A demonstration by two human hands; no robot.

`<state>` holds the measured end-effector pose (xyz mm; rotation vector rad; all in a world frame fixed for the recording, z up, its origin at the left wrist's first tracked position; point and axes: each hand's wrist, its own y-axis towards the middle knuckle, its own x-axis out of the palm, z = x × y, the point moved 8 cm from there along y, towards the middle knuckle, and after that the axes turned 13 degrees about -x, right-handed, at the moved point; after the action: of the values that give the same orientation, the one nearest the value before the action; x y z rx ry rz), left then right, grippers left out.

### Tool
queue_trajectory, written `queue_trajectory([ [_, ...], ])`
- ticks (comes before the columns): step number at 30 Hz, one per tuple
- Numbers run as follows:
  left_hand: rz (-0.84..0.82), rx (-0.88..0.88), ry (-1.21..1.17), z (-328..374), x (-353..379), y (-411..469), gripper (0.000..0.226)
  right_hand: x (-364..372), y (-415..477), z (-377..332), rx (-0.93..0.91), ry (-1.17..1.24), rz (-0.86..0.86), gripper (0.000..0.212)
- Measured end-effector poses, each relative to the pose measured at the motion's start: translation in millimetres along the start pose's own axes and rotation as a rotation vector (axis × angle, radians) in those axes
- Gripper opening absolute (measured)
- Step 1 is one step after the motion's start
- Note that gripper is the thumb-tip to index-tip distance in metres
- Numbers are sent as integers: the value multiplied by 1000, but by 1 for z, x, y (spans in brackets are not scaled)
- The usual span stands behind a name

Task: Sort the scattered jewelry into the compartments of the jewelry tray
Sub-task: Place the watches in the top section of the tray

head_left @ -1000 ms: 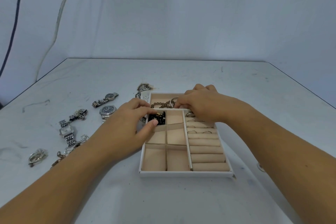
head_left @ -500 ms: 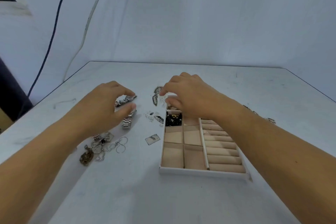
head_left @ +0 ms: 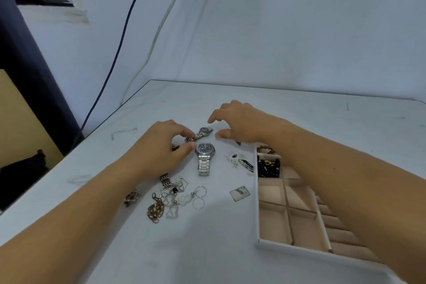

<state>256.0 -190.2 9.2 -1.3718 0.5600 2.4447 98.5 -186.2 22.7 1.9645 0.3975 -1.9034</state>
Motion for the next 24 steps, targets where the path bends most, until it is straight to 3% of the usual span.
queue_trajectory([
  [7, 60, 6, 10, -1, 4, 1, 62, 24, 24, 8, 42, 95, -95, 41],
  [15, 25, 11, 167, 7, 14, 2, 71, 20, 19, 10, 59, 246, -13, 16],
  [24, -141, -59, 236, 9, 29, 1, 84, -2, -3, 4, 66, 393, 222, 10],
])
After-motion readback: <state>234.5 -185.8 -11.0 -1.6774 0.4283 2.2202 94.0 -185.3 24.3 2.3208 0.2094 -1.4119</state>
